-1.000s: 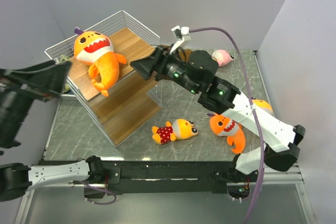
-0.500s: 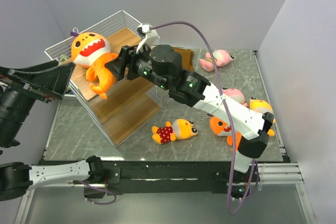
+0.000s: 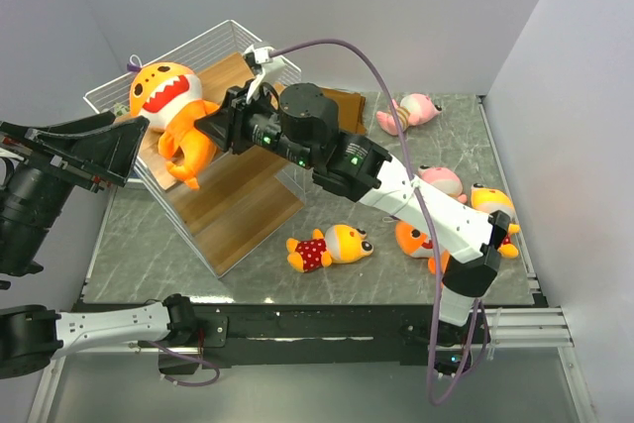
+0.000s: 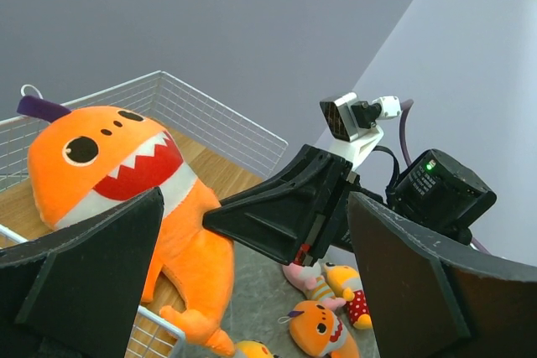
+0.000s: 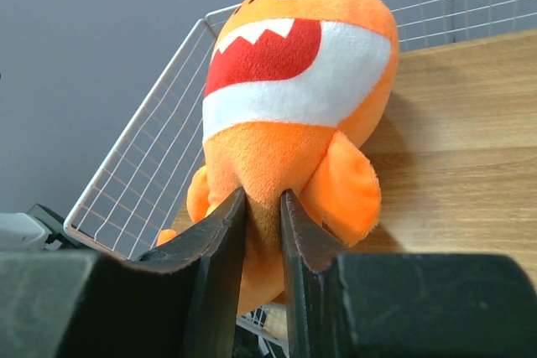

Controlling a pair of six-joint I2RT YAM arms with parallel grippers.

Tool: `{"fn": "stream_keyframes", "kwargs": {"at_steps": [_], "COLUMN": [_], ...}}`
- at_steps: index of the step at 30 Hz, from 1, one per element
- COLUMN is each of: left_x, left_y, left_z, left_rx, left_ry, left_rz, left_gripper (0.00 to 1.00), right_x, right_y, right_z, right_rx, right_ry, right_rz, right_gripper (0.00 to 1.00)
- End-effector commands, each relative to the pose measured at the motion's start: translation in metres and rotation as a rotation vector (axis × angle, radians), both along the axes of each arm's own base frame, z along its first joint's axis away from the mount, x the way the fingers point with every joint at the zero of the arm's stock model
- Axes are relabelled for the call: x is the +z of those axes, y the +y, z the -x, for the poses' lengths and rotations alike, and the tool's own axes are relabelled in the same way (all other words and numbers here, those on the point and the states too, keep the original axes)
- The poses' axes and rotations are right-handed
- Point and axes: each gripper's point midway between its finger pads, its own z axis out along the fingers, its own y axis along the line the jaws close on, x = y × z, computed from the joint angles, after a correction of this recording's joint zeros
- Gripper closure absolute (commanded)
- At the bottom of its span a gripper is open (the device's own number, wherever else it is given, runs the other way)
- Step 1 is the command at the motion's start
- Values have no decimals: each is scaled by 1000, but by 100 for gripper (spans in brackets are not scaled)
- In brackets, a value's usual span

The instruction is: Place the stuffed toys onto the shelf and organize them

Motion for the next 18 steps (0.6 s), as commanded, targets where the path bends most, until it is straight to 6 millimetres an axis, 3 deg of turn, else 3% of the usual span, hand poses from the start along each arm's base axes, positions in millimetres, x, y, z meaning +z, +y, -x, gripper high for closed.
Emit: {"fn": "stream_keyframes", "kwargs": {"at_steps": [1,5,10,18], "left_x": [7,6,6,4], "left_y": [-3,-4,-7,-13], "left_z": [0,0,0,1], "left_rx": [-8,-8,-16,-34], "left_ry": [-29,-27,-26,-32], "left_rz": [4,-6,-10,-30], "left_gripper": [4,4,4,3], "right_x": [11,7,10,13], "right_y": [11,19,22,27], "right_z": [7,9,19,32], "right_rx": [58,94,146,227], "right_ry": [-50,-49,-50,-88], "right_rz": [-18,-11,-37,-52], "right_gripper": [73,88,98,100]}}
